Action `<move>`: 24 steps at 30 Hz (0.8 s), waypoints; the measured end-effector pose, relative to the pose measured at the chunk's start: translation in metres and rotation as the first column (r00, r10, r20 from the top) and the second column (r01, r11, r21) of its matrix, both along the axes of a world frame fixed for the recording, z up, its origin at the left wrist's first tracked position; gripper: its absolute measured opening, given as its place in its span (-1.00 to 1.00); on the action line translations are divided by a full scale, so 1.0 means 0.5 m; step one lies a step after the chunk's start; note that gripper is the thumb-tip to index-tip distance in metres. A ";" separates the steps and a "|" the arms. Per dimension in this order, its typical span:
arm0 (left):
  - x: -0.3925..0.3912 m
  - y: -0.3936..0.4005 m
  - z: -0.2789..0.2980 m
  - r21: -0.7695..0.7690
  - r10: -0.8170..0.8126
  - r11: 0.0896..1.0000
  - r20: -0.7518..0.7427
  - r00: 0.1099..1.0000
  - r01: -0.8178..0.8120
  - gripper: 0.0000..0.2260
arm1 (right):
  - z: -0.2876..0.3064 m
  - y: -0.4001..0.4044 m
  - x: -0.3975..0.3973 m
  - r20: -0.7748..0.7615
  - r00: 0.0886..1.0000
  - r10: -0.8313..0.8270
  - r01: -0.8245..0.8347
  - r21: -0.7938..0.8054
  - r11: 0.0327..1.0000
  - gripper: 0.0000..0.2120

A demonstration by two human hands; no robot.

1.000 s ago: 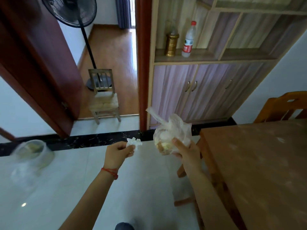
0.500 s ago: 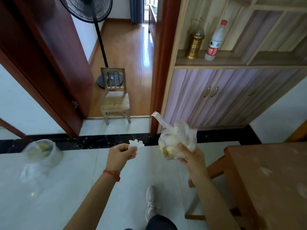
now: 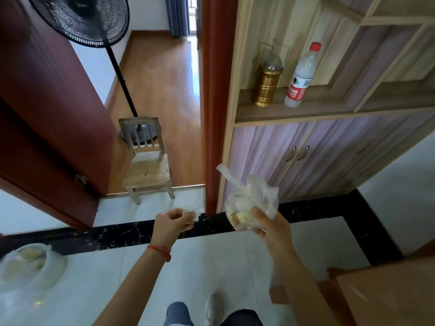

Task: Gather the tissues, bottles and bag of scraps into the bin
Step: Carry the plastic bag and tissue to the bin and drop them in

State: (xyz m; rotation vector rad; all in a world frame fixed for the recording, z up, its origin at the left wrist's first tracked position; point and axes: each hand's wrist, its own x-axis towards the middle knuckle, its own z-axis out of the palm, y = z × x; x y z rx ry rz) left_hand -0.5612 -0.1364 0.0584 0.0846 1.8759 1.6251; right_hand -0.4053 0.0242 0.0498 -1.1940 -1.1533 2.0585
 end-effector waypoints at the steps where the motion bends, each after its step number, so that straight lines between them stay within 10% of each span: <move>1: -0.013 0.019 -0.001 -0.006 -0.019 1.000 -0.009 1.000 0.019 -0.89 | 0.000 0.016 -0.010 0.013 1.000 -0.004 0.004 0.006 1.000 -0.77; 13: -0.164 0.307 -0.039 -0.084 -0.345 0.935 0.013 0.939 0.345 -0.87 | -0.026 0.182 -0.096 0.059 0.972 -0.228 0.227 0.023 0.974 -0.51; 24: -0.175 0.576 -0.029 -0.146 -0.797 0.604 -0.075 0.600 0.784 -0.85 | -0.016 0.222 -0.079 0.124 0.697 -0.707 0.710 0.022 0.704 -0.85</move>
